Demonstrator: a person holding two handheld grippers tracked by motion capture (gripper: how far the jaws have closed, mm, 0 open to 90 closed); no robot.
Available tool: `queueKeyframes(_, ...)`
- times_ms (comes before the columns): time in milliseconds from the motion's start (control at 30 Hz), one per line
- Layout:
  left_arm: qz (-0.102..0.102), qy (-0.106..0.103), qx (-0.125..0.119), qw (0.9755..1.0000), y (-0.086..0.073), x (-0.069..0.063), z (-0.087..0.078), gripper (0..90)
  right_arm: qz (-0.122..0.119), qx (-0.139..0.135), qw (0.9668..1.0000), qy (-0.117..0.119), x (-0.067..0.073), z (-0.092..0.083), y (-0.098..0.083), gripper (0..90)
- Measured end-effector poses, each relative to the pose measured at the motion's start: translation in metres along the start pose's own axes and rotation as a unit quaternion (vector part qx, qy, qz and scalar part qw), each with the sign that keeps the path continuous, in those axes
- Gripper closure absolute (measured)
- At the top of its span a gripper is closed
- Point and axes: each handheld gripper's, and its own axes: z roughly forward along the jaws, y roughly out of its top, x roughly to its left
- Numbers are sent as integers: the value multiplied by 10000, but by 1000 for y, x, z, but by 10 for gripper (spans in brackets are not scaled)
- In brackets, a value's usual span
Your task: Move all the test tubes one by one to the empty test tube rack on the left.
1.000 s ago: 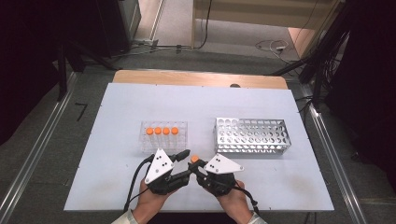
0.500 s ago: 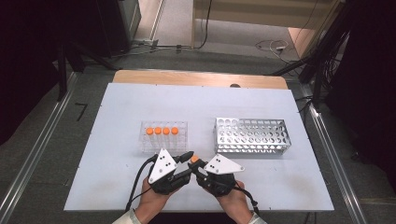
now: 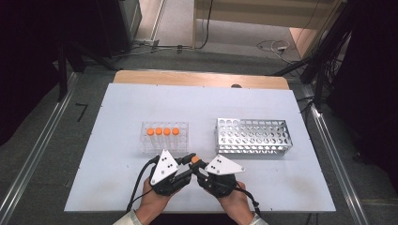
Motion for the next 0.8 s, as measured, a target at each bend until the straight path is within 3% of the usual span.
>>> queueKeyframes(200,-35,3,27,10000,0,1,0,694,52,10,10000,39,-1,0,0,658)
queueKeyframes(567,-83,30,-9,10000,1,3,-3,694,127,123,9997,188,-3,1,0,369)
queueKeyframes(800,-127,68,-46,9999,2,5,-6,694,192,147,9995,206,-7,-3,-2,294)
